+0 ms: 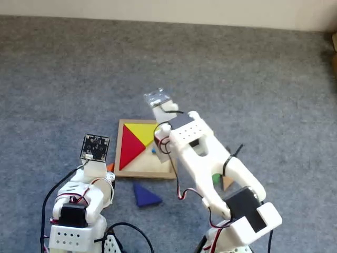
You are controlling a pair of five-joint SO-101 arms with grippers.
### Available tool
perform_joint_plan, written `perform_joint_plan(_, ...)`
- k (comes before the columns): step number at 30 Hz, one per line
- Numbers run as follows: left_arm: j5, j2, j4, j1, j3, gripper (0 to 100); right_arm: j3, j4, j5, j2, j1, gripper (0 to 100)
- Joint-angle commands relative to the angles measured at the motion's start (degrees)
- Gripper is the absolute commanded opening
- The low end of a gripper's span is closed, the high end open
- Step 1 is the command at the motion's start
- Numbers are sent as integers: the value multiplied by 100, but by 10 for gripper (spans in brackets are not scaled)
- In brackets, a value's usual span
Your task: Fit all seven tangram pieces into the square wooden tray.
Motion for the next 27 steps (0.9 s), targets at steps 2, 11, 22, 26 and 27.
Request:
perform_joint_plan(2, 53, 4, 26, -4, 119, 9, -22, 31, 62, -365, -110, 5)
perform_joint_plan(11, 53, 4, 26, -4, 119, 9, -4, -488, 62, -347, 251, 5)
perform_joint_plan(22, 53, 4, 26, -4, 119, 9, -13, -347, 53, -418, 321, 5)
perform_joint_plan(26, 53, 4, 26, -4, 119, 9, -48, 84, 26, -365, 119, 5)
perform_joint_plan(27, 53, 4, 26, -4, 119, 9, -40, 66, 35, -365, 119, 5)
